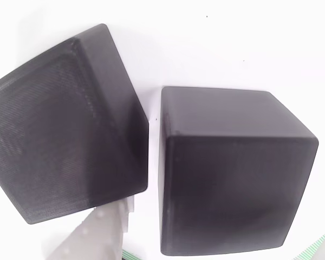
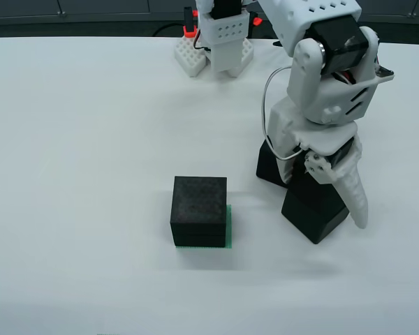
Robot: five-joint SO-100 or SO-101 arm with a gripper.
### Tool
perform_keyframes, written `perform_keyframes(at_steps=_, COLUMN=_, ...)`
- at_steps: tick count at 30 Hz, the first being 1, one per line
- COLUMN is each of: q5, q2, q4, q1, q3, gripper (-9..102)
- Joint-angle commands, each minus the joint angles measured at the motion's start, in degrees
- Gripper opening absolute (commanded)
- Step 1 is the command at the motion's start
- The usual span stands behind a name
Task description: Stack 3 Blocks on the chosen place.
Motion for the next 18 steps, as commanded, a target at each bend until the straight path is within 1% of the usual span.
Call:
perform_keyframes(at_steps=1, q5=0.5, q2=-0.2, q4=0.6, q1=-1.3, q3=-2.4, gripper=47)
perform_keyframes(at_steps=13, q5=0.8, q2=-0.8, q4=1.1, q1=-2.5, q3=-2.5, gripper=46)
perform_keyframes(at_steps=18, q5=0.8, q2=-0.8, q4=1.1, q1=-2.5, q3=-2.4, gripper=43)
